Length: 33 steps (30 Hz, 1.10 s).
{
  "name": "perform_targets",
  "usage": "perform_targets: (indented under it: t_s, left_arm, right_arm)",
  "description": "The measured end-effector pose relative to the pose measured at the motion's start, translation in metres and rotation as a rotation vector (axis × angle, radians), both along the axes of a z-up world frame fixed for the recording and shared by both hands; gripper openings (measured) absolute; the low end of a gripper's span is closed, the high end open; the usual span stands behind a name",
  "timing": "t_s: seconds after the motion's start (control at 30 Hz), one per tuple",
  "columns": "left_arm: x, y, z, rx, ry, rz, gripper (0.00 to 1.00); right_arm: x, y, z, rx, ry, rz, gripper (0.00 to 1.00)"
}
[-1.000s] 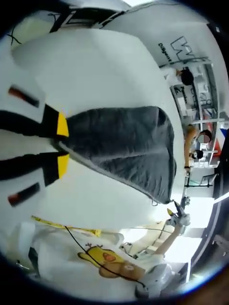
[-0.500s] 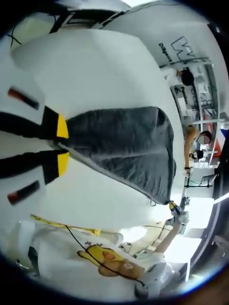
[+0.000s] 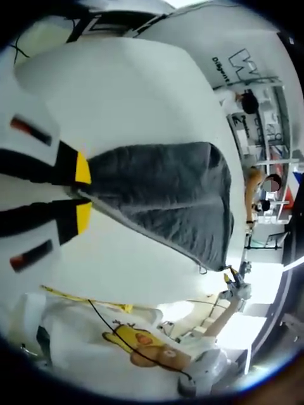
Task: Fold the towel on the table until its edges align and the towel forms a compact rectangular stack.
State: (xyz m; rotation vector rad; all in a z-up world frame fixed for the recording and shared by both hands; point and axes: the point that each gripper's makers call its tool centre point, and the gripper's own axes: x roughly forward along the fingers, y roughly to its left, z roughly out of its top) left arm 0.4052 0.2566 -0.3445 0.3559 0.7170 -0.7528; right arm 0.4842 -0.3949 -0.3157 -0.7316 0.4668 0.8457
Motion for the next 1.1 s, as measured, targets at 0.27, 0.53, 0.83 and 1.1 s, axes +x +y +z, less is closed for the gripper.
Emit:
perform_targets:
  t_s: [0.27, 0.53, 0.83, 1.1]
  left_arm:
    - [0.0, 0.001, 0.001, -0.007, 0.0, 0.005, 0.1]
    - [0.0, 0.0, 0.0, -0.007, -0.001, 0.008, 0.1]
    - [0.0, 0.0, 0.002, -0.005, -0.005, 0.006, 0.1]
    - [0.0, 0.0, 0.015, -0.004, -0.04, 0.008, 0.09]
  right_arm:
    - [0.005, -0.006, -0.001, -0.021, -0.015, -0.009, 0.36]
    - [0.002, -0.004, -0.007, -0.023, 0.004, -0.01, 0.21]
    - [-0.004, -0.002, -0.006, -0.007, 0.011, -0.001, 0.03]
    - [-0.005, -0.002, 0.014, 0.024, -0.045, -0.018, 0.03]
